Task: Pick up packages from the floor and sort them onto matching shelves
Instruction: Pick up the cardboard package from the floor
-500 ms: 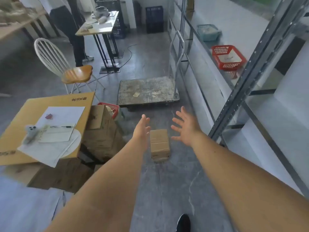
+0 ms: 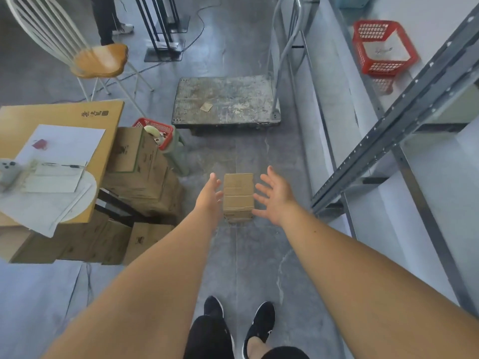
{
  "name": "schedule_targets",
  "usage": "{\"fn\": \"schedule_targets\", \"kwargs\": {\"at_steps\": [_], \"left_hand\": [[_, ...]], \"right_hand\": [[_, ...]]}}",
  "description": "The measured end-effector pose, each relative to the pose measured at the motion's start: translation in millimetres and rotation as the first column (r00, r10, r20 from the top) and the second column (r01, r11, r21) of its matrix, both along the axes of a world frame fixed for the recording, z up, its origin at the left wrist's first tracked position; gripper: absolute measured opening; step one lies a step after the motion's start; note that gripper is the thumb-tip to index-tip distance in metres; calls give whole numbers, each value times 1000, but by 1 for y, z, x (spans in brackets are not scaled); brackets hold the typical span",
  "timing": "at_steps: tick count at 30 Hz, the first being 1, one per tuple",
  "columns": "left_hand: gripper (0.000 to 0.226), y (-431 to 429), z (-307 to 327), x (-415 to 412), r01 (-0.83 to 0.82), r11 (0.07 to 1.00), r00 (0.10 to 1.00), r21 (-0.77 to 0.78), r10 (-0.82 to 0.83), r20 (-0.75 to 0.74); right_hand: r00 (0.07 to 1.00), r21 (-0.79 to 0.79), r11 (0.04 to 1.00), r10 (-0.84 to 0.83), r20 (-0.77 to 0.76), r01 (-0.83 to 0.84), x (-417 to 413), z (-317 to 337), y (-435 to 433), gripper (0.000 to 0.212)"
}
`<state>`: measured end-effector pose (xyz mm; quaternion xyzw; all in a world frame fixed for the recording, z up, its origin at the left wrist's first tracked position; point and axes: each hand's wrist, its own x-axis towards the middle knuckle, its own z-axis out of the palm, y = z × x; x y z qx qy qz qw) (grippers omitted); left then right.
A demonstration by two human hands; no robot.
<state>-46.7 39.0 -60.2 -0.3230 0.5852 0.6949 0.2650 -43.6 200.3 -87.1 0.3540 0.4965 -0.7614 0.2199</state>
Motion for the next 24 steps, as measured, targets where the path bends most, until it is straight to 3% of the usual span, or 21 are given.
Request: {"fn": "schedule_targets", "kwargs": {"at_steps": [6,14,24], "left_hand": [[66,-22,-43,-36,55,996,995,-64,-50,85],[59,-38,-101,-101,147,988,984,-35,-143,107],[62,-46,-223,-146,112,993,952,-42,-96,289]], "right_hand": [[997,11,1000,8,75,-9,-34,-26,-24,68],[981,110,994,-45,186,25,-78,-80,-47,64],[957,180,983,-28,290,-26,-145,-189,-41,64]]}}
